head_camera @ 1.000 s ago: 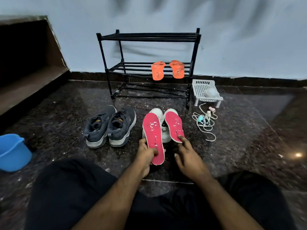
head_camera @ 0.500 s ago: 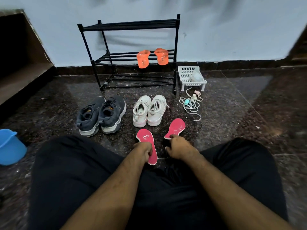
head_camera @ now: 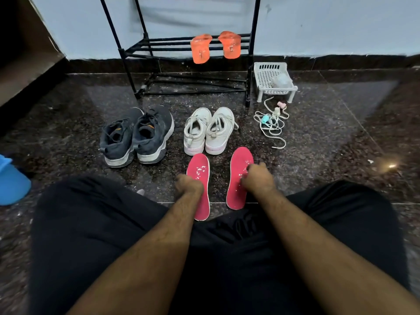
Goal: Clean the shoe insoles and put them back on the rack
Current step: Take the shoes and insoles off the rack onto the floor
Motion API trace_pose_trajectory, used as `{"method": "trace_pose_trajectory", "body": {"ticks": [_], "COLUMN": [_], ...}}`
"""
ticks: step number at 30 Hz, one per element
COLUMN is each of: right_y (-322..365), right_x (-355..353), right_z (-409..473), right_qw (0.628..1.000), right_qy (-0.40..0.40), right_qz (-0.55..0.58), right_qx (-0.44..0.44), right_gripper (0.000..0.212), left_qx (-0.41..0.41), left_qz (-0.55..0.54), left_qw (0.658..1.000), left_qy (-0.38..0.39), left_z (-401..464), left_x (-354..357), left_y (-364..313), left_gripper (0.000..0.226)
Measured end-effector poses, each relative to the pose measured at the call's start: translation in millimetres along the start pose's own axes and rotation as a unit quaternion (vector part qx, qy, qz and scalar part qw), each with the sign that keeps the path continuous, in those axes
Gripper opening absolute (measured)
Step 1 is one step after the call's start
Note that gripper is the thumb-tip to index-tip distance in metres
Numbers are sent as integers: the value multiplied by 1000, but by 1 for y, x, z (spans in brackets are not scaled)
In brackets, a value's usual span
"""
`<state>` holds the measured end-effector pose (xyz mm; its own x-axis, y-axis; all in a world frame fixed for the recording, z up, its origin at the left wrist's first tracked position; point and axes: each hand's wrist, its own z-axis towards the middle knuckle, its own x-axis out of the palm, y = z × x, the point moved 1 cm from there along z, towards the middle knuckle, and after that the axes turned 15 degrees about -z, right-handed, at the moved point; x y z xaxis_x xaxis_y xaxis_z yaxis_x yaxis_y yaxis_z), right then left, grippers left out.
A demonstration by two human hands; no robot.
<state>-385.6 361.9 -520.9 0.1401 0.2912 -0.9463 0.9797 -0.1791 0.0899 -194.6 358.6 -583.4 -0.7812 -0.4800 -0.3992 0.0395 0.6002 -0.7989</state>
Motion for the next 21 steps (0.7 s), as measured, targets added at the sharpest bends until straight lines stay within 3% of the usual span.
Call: {"method": "trace_pose_trajectory", "body": {"ticks": [3, 5, 11, 15, 21], "right_y": [1, 5, 18, 26, 25], "right_x": [3, 7, 18, 23, 19], "right_z": [9, 17, 34, 31, 43], "right_qw": [994, 993, 997, 999, 996], "right_qy": [84, 95, 61, 27, -28], "right_qz": [13, 12, 46, 35, 85], "right_qx": [73, 72, -1, -27, 2], "right_gripper": [83, 102, 76, 68, 52], "left_qx": [28, 33, 28, 3, -18], "left_qz": [75, 87, 95, -15, -78], "left_qw": [997, 996, 995, 1000, 997], "left_qy": [-6, 8, -2, -24, -8], "left_z": [-12, -15, -3, 2, -1], "left_x": [-11, -14, -9, -6, -4], "left_y": [-16, -23, -27, -26, -35], "left_gripper": [43, 45, 30, 16, 35]}}
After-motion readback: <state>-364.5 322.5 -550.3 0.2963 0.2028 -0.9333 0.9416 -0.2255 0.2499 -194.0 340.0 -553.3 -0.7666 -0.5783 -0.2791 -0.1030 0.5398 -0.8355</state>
